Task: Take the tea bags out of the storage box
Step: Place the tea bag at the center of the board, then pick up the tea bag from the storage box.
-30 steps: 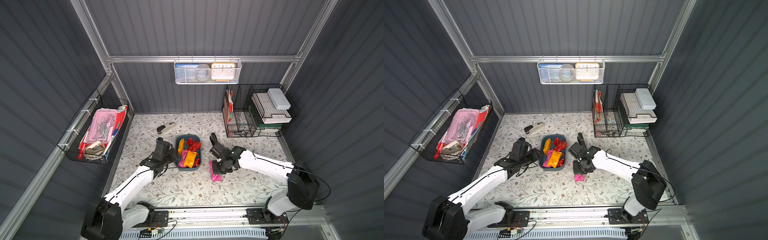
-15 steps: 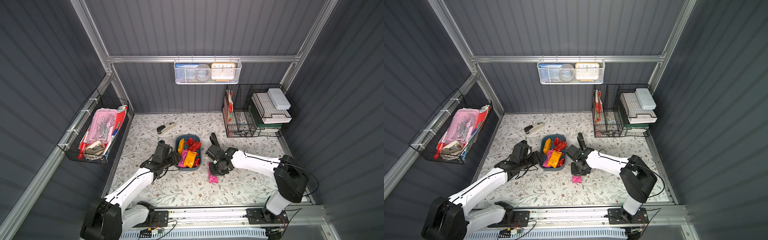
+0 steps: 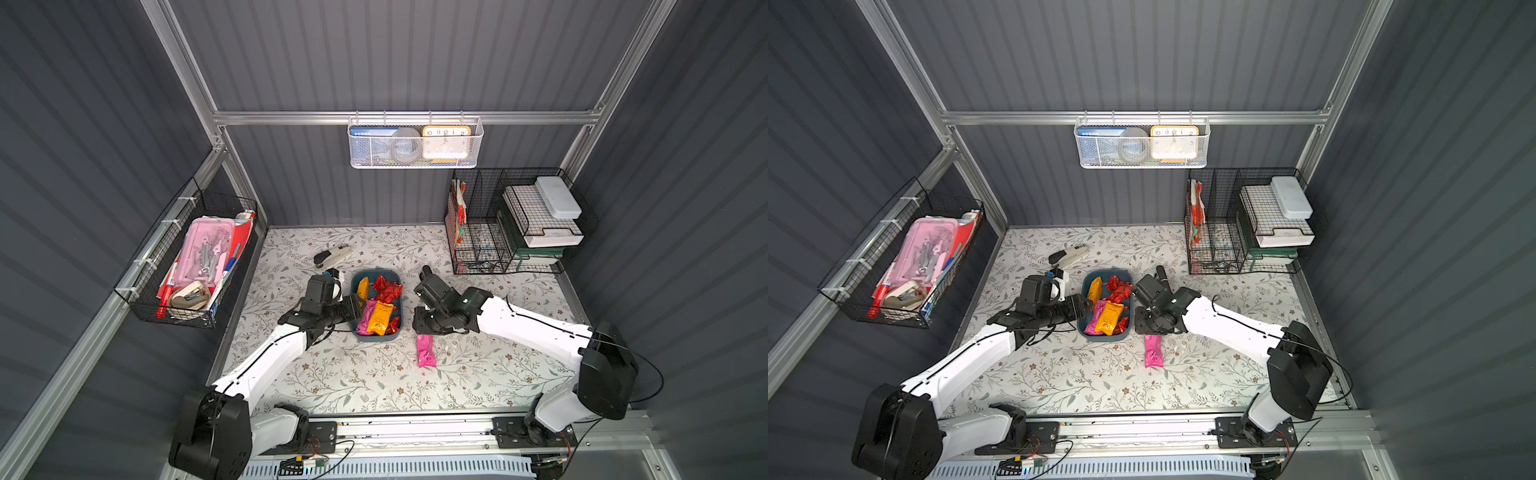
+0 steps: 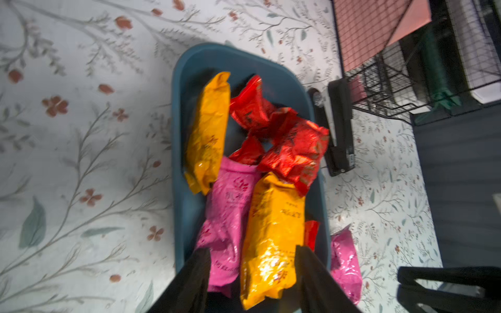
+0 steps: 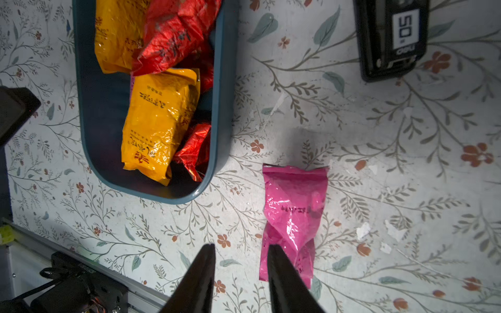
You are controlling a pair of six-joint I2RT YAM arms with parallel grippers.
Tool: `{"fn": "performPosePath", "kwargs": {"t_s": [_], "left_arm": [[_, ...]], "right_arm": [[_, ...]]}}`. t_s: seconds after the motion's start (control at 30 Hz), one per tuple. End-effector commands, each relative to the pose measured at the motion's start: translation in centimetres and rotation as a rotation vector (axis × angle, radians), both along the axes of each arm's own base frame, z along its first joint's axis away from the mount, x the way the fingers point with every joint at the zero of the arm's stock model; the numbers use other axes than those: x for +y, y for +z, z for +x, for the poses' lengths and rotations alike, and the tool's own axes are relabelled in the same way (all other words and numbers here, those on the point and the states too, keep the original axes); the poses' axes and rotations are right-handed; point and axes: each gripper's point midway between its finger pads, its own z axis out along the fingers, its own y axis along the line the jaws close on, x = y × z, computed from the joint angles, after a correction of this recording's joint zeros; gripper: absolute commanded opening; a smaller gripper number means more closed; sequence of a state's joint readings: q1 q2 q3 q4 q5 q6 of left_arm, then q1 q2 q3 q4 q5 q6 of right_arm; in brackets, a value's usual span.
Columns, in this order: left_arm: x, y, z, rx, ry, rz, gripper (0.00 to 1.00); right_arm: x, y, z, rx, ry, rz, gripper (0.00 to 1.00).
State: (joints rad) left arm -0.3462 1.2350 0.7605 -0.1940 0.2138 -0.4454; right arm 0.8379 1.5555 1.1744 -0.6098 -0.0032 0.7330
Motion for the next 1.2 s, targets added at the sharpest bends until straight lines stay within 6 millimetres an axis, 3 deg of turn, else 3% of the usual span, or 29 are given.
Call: {"fn": "performPosePath", "kwargs": {"t_s": [0.0, 0.2, 0.33, 0.63, 0.97, 1.17], "left_arm": [[-1.6, 0.3, -0.3, 0.011, -0.155, 0.020, 0.55], [-2.6, -3.0, -1.4, 0.159, -0.260, 0.040, 0.53], [-3.0, -4.6, -2.0, 0.249, -0.299, 0.064, 0.59], [-3.4, -6.0, -2.1, 0.292, -0.309, 0.075, 0.57], [-4.3, -7.9, -1.9, 0.343, -0.357, 0.061, 0.48], [-4.2, -8.2, -1.8, 0.347, -0.352, 0.072, 0.30]], "right_arm": [[-0.4, 0.6, 0.3, -0.016, -0.041, 0.004, 0.37], [-1.7, 0.5, 0.0, -0.017, -0.069, 0.004, 0.37], [-2.4, 0.3, -0.3, -0.014, -0.083, 0.000, 0.38], [-2.0, -0.7, -0.5, 0.012, -0.092, 0.020, 0.39], [-1.8, -0.4, -0.6, 0.021, -0.070, 0.013, 0.39], [-1.8, -0.3, -0.5, 0.018, -0.078, 0.018, 0.39]]}}
